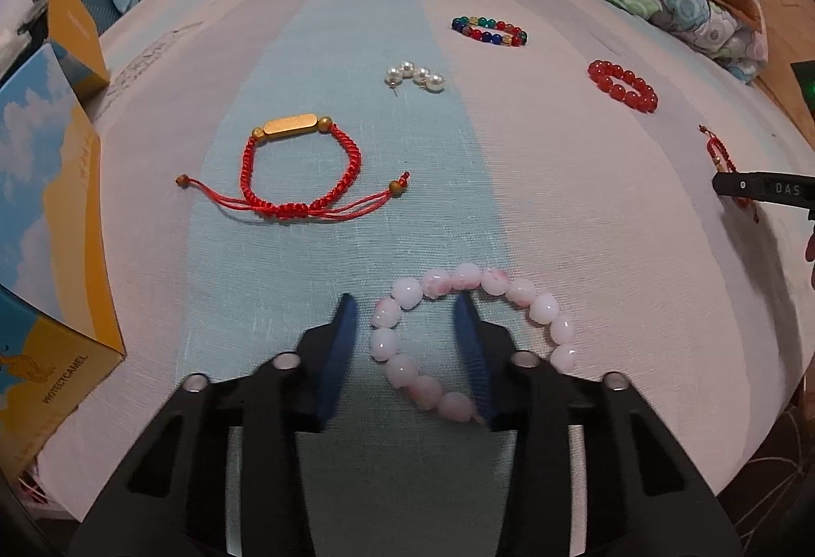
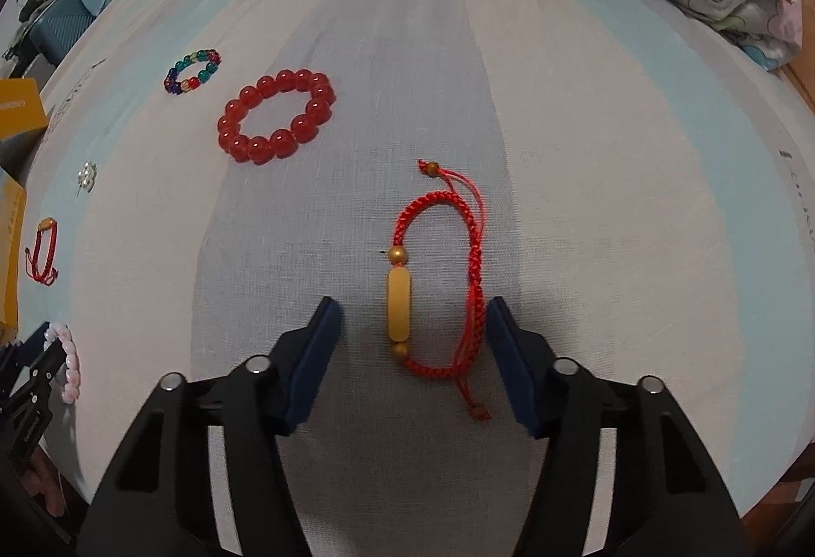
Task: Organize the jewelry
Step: 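Grasp the red cord bracelet with the right tool while the left tool grasps the pink-white bracelet, then lift both bracelets and carry them toward the cardboard box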
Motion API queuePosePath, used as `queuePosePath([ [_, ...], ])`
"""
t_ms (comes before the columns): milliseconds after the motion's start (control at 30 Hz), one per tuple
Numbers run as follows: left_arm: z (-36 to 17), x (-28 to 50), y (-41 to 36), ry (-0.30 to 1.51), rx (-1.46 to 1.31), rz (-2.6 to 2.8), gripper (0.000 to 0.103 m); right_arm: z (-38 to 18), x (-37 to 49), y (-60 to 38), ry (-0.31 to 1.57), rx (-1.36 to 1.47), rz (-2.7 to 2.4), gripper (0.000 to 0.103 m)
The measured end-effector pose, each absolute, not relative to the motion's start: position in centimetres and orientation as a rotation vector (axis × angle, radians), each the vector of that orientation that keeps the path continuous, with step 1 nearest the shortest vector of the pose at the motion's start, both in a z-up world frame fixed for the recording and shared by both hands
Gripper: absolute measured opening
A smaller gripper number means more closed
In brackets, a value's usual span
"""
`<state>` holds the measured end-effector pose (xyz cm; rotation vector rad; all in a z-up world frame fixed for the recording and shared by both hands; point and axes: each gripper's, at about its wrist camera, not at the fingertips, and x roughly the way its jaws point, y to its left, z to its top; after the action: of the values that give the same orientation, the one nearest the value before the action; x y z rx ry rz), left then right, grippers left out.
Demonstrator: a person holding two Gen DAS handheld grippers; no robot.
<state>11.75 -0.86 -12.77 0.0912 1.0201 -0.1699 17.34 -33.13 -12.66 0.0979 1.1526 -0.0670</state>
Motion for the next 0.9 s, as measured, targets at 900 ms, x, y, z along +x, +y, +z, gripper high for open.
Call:
queuePosePath([
  [900,-9.2,11.1,-0.1,1.046,0.062,-0.203,0.009,-11.1,15.4,-34.1,1.138,0.136,-0.070,0.012],
])
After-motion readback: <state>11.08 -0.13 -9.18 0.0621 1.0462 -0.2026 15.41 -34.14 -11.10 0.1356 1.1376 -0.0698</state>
